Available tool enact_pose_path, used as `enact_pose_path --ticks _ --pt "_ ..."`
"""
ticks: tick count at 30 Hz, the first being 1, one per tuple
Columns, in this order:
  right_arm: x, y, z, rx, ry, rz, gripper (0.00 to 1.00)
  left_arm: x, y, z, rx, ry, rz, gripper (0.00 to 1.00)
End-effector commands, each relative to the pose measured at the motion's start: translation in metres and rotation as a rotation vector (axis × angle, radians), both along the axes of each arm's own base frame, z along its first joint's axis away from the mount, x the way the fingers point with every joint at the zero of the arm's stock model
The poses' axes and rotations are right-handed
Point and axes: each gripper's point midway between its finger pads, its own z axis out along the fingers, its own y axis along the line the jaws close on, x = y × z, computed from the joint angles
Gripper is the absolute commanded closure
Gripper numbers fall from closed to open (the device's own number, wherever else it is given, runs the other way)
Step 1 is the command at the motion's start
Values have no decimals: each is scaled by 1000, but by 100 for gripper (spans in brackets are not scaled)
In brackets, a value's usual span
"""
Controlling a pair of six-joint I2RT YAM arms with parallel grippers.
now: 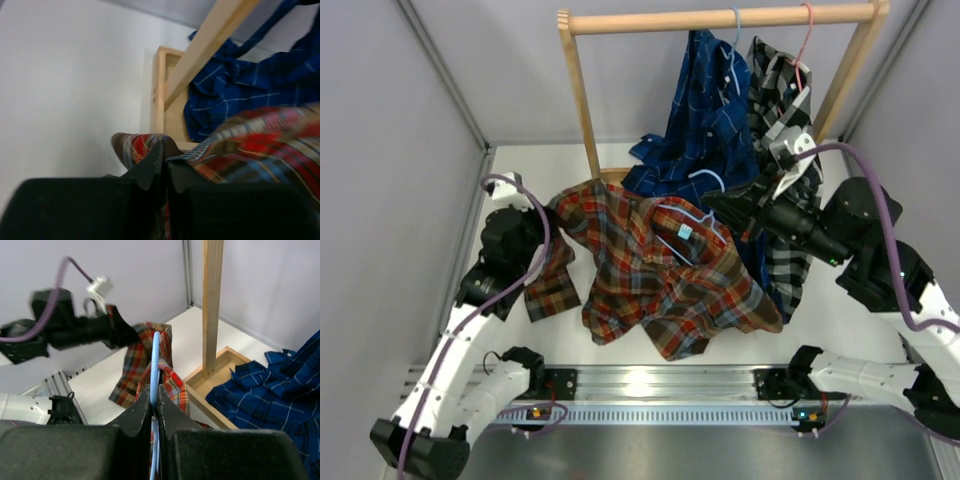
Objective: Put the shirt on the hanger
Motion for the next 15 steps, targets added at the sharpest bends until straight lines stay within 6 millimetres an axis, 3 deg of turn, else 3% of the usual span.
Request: enact_pose_path --ticks 1,2,3,5,6,8,9,10,11,13,14,15 --pt "2 6 28 44 -59 12 100 -19 -14 95 -14 -266 -144 81" --pt "3 7 28 42 -58 14 100 -22 -13 91 14 -225 -149 68" --pt "2 7 33 49 -64 15 100 -25 -4 113 38 -246 -116 61" --pt "2 6 36 58 -67 12 100 -25 7 118 83 -208 -71 36" --pt "0 4 38 63 -71 14 100 -25 11 110 126 -155 -60 22" --pt "-3 1 41 70 -77 17 100 -31 -2 133 135 -202 -152 2" --pt "-4 2 39 67 -76 24 100 -35 -17 145 155 -256 -254 2" --pt "-6 2 39 62 -83 33 100 -52 -54 155 122 -309 -486 2" --pt "-11 0 40 66 -93 50 100 -63 -74 162 118 -349 -625 2" --pt "-17 -1 36 59 -96 70 100 -84 -114 166 135 -413 -932 2" --pt "-27 -5 37 64 -113 101 100 -123 -137 172 120 -473 -1217 2" --pt "-31 -7 34 60 -115 116 100 -135 -143 171 179 -547 -1341 2"
